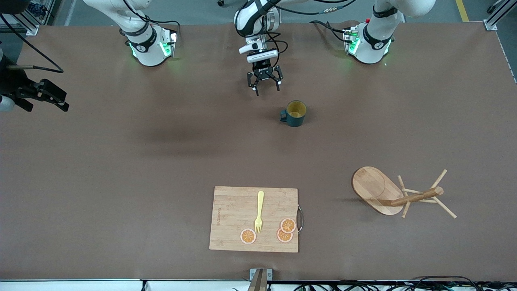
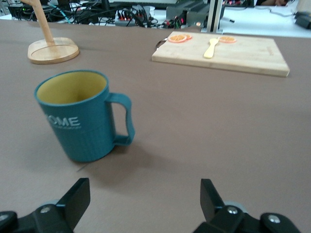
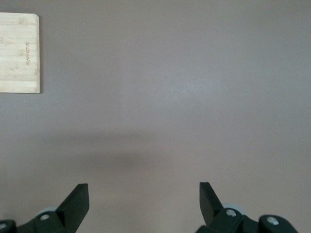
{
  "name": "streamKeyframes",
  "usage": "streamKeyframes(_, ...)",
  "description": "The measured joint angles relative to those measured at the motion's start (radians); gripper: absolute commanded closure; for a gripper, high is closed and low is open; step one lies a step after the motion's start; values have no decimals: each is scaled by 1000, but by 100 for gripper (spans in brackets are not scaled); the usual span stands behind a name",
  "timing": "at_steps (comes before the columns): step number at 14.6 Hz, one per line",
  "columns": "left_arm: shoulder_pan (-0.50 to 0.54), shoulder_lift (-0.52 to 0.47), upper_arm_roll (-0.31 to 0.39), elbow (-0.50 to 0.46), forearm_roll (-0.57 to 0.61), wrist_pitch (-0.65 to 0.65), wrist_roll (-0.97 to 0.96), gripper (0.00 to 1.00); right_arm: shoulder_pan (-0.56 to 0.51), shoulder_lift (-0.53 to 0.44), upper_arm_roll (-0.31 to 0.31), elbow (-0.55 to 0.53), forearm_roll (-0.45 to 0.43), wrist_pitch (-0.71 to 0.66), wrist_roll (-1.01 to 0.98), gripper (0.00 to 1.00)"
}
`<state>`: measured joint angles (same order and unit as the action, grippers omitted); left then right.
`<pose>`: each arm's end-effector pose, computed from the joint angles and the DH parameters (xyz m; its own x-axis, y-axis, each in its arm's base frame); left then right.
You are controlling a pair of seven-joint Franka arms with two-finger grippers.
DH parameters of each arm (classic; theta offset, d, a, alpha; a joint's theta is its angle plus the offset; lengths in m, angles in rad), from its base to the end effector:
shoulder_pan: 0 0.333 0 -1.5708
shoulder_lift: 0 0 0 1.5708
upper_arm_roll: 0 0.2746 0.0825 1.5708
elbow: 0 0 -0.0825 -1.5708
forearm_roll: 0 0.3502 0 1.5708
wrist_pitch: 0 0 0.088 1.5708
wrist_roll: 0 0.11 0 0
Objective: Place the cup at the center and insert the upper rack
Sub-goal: 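Lower the left gripper beside the mug and grasp its handle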
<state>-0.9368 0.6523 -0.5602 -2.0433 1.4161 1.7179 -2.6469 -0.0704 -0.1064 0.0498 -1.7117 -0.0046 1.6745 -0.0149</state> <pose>0.1195 -0.4907 0.1387 0.4901 0.1323 0.8616 0.2434 -0.9699 0.0104 0.5010 -0.0096 0.5815 0.9976 -0.0051 0.0689 -0.0059 -0.9999 0.0109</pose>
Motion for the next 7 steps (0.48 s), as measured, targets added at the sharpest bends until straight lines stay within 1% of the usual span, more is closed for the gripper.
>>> streamKeyframes(2, 0, 11, 6, 7, 24, -32, -8, 2, 0, 0, 1, 5, 0, 0, 0, 0)
streamKeyframes(5, 0, 45, 10, 24, 56, -89, -12, 12, 0, 0, 1, 5, 0, 0, 0, 0)
streamKeyframes(7, -1, 63, 17, 30, 73, -100, -14, 14, 0, 0, 1, 5, 0, -1, 0, 0)
